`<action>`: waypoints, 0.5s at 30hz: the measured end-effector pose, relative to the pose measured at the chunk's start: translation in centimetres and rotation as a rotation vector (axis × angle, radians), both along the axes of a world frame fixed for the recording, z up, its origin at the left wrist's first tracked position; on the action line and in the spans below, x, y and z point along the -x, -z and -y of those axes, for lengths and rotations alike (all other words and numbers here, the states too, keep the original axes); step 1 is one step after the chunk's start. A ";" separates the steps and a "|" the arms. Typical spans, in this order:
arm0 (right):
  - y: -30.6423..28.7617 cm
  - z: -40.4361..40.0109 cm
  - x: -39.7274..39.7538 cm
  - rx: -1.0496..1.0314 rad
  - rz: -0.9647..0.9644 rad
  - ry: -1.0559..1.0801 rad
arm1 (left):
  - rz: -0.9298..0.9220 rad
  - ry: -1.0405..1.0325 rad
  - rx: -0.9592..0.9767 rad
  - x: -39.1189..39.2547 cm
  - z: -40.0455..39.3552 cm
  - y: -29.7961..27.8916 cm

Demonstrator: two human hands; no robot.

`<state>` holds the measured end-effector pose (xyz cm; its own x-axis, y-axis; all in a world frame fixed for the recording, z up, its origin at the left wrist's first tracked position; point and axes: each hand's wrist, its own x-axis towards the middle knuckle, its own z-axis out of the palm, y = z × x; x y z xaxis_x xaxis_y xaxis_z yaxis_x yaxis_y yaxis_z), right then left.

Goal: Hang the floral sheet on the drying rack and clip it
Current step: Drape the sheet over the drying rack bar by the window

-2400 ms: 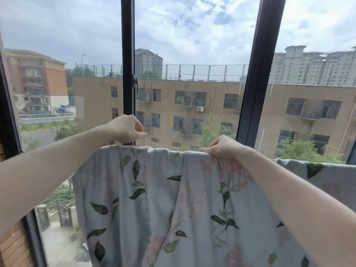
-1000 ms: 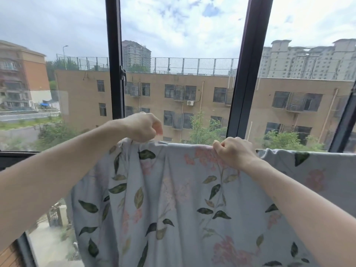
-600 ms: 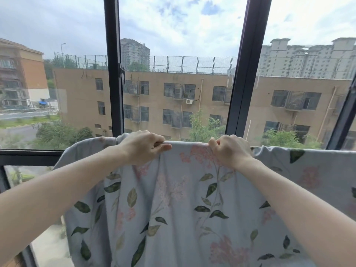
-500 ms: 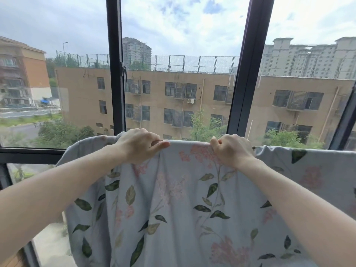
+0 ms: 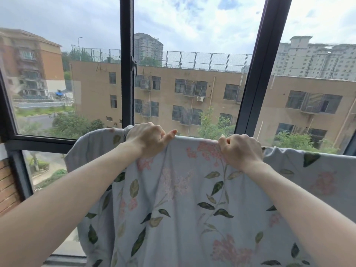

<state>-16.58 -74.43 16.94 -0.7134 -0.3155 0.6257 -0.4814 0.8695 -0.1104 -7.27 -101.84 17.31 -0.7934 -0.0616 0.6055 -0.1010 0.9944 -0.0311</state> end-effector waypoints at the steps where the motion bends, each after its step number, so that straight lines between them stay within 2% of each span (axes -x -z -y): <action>1: 0.1 0.0 0.0 0.002 -0.006 0.000 | -0.002 0.000 -0.003 -0.1 0.0 0.1; 15: 0.4 -1.4 0.6 0.013 -0.022 -0.023 | -0.007 -0.042 -0.014 0.2 -1.7 0.2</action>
<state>-17.20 -72.99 16.51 -0.6919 -0.3234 0.6455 -0.5037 0.8568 -0.1107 -7.46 -100.13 17.10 -0.7856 -0.1036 0.6100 -0.1433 0.9896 -0.0163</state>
